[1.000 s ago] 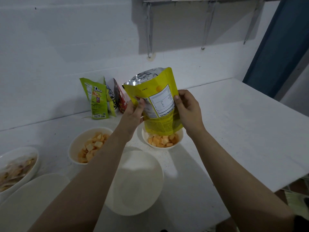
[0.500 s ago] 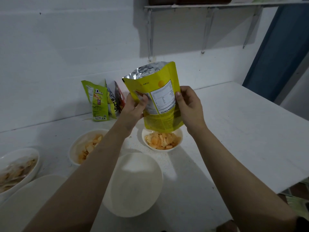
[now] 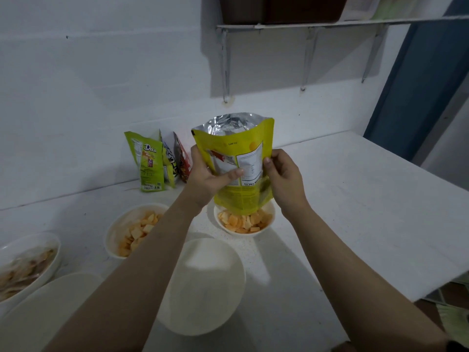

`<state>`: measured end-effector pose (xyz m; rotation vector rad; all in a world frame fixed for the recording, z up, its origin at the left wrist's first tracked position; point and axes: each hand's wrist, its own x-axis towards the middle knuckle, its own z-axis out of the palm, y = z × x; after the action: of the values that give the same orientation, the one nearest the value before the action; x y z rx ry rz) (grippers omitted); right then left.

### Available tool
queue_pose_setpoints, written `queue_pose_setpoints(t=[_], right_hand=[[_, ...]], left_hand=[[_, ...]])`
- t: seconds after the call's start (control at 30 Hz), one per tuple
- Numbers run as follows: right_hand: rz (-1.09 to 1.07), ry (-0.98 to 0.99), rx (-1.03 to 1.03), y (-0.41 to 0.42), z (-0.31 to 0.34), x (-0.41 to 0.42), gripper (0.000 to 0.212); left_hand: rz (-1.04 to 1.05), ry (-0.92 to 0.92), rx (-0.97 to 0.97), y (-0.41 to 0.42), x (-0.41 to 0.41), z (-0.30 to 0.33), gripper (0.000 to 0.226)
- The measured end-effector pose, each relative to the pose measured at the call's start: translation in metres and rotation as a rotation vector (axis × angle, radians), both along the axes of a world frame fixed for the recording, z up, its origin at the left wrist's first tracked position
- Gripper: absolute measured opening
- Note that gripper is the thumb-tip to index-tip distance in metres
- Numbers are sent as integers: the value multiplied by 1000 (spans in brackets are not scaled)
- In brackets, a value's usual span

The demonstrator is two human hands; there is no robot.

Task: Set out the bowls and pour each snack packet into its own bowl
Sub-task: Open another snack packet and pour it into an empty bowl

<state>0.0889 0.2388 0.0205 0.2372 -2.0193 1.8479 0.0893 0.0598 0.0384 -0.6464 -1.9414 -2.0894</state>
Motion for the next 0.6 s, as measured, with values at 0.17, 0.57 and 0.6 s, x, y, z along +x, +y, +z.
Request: queue_pose_setpoints(t=[0.17, 0.57, 0.6], right_hand=[[38, -52, -45, 11, 4, 5, 12], [109, -9, -33, -1, 34, 16, 41], [94, -14, -32, -4, 31, 17, 44]], left_hand=[[33, -53, -23, -5, 0, -8, 71], [150, -34, -27, -11, 0, -10, 66], [164, -36, -20, -10, 0, -11, 66]])
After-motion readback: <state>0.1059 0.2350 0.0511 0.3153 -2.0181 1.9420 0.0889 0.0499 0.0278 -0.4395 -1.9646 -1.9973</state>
